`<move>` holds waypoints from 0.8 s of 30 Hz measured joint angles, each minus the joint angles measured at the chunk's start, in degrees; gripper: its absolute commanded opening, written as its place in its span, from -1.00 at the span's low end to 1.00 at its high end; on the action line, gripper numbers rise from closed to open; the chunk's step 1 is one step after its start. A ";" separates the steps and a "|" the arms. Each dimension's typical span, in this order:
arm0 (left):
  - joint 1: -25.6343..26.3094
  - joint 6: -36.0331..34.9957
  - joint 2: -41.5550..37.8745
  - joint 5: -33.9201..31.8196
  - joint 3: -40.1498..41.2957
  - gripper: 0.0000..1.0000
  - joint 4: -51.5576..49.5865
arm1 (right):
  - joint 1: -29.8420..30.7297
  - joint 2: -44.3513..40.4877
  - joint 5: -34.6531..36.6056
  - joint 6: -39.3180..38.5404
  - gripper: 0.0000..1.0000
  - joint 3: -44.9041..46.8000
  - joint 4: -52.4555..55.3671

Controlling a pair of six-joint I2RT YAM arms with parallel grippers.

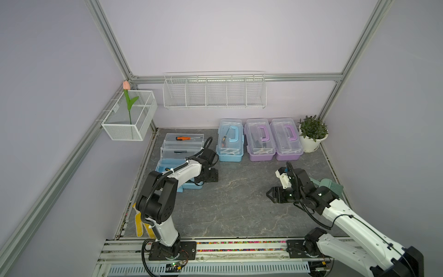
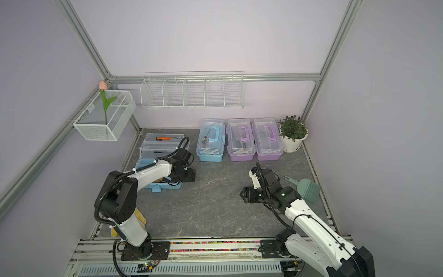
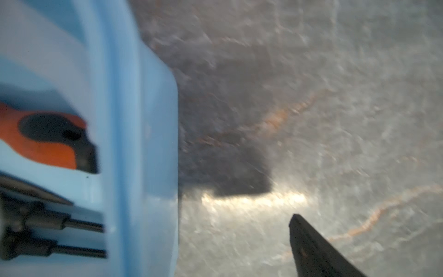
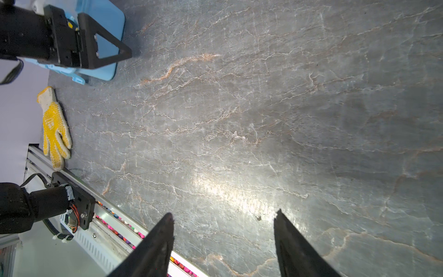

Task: Close toolboxes
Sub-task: Move the toolbox to the center of the board.

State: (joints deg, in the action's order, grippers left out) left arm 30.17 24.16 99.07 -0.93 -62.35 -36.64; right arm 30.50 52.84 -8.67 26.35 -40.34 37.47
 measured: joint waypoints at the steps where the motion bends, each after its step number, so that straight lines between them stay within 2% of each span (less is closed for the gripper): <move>1: 2.08 1.29 -1.01 0.39 0.68 0.69 0.02 | -0.52 0.00 -0.24 0.13 0.36 0.00 0.24; 6: 11.72 6.91 -4.83 2.58 1.84 0.71 1.70 | -4.00 0.74 -2.51 0.72 0.36 0.00 0.83; 9: 15.28 8.90 -4.31 4.76 1.16 0.69 3.98 | -6.05 1.16 -4.33 1.33 0.35 0.20 0.63; 15: 16.90 10.38 3.39 9.51 -6.78 0.69 6.84 | -7.39 -1.92 -9.60 5.22 0.35 3.10 -3.67; 18: 17.49 11.37 6.43 12.00 -9.90 0.71 9.38 | -7.69 -3.96 -9.84 6.47 0.35 4.02 -4.74; 24: 20.48 14.05 12.26 12.76 -18.84 0.72 12.55 | -8.02 -6.12 -8.90 8.35 0.35 7.32 -5.18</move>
State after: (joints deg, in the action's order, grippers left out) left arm 50.65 38.22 111.33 11.84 -81.19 -24.10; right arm 22.48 46.72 -17.56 34.70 -33.01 32.29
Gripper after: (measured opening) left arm 0.857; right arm 0.675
